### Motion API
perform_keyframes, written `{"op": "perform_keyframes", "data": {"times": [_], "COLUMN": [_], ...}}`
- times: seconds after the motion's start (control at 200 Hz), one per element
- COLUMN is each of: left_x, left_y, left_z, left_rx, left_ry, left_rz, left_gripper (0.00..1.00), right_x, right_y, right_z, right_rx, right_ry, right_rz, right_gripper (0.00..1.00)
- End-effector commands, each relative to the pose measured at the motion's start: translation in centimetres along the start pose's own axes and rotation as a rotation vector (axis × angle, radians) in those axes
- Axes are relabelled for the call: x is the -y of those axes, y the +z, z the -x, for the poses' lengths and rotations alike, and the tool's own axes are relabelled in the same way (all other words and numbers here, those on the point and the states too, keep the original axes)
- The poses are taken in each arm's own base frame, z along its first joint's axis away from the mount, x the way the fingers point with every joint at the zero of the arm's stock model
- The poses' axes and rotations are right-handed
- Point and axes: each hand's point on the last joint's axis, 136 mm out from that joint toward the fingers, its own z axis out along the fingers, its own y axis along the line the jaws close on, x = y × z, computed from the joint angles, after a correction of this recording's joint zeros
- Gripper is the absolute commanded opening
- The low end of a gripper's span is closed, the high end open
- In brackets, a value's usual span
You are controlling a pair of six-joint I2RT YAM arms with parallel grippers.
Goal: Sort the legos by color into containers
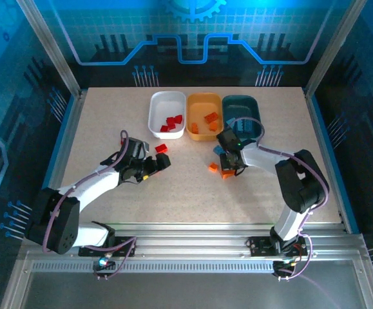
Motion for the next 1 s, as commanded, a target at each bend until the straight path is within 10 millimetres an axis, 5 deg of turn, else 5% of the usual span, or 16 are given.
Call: {"op": "perform_keyframes", "data": {"times": [0.0, 0.19, 0.33, 0.435, 0.695, 0.855, 0.995], "left_x": [0.4, 0.9, 1.7, 2.1, 1.8, 2.0, 1.7], "left_y": [0.3, 1.4, 2.0, 2.1, 2.3, 2.2, 1.7], "left_z": [-0.5, -1.2, -1.4, -1.6, -2.1, -2.2, -2.4], "left_rx": [-0.006, -0.029, -0.046, -0.050, -0.053, -0.051, -0.045], "left_ry": [0.009, 0.017, 0.031, 0.044, 0.047, 0.050, 0.057], "left_rz": [-0.025, -0.038, -0.049, -0.056, -0.060, -0.065, -0.054], "left_gripper": [0.99, 0.99, 0.99, 0.99, 0.99, 0.99, 0.99], "right_x": [0.5, 0.8, 1.8, 2.1, 2.8, 2.3, 1.1], "right_y": [-0.9, -3.6, -6.9, -8.2, -8.5, -7.8, -6.6], "right_z": [-3.9, -5.3, -4.4, -5.7, -12.2, -13.5, -11.8], "right_rx": [-0.088, -0.079, -0.009, -0.042, -0.165, -0.206, -0.182], "right_ry": [-0.021, -0.002, 0.020, 0.039, 0.112, 0.072, 0.005], "right_rz": [-0.017, 0.009, 0.018, 0.037, 0.035, 0.014, 0.019], "right_gripper": [0.00, 0.01, 0.32, 0.60, 0.69, 0.70, 0.73]}}
